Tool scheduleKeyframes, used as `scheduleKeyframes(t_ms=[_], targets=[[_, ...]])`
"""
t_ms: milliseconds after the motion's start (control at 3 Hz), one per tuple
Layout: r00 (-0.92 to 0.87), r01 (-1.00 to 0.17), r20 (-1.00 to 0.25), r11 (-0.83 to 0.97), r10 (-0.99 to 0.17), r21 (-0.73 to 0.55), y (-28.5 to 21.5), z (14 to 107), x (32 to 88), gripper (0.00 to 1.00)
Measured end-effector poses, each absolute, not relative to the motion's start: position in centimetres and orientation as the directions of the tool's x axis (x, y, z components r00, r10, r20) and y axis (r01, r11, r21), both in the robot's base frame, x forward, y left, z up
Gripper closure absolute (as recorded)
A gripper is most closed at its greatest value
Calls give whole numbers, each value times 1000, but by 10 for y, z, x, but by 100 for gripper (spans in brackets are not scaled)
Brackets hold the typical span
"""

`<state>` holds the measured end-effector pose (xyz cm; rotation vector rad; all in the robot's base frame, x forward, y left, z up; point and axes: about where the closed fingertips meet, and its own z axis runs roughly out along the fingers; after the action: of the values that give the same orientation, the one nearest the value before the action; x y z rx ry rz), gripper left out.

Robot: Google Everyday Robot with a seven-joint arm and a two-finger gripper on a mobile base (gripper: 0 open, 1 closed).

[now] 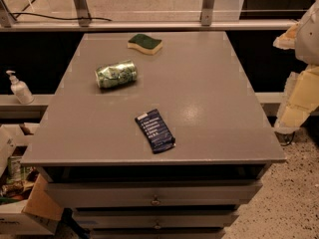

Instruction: Pick green can

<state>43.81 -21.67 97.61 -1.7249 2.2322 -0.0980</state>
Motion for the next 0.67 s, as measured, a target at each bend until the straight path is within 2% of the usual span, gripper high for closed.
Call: scheduleKeyframes(t_ms=[667], targets=[[-187,-935,-233,246,-954,-257,-210,974,442,0]])
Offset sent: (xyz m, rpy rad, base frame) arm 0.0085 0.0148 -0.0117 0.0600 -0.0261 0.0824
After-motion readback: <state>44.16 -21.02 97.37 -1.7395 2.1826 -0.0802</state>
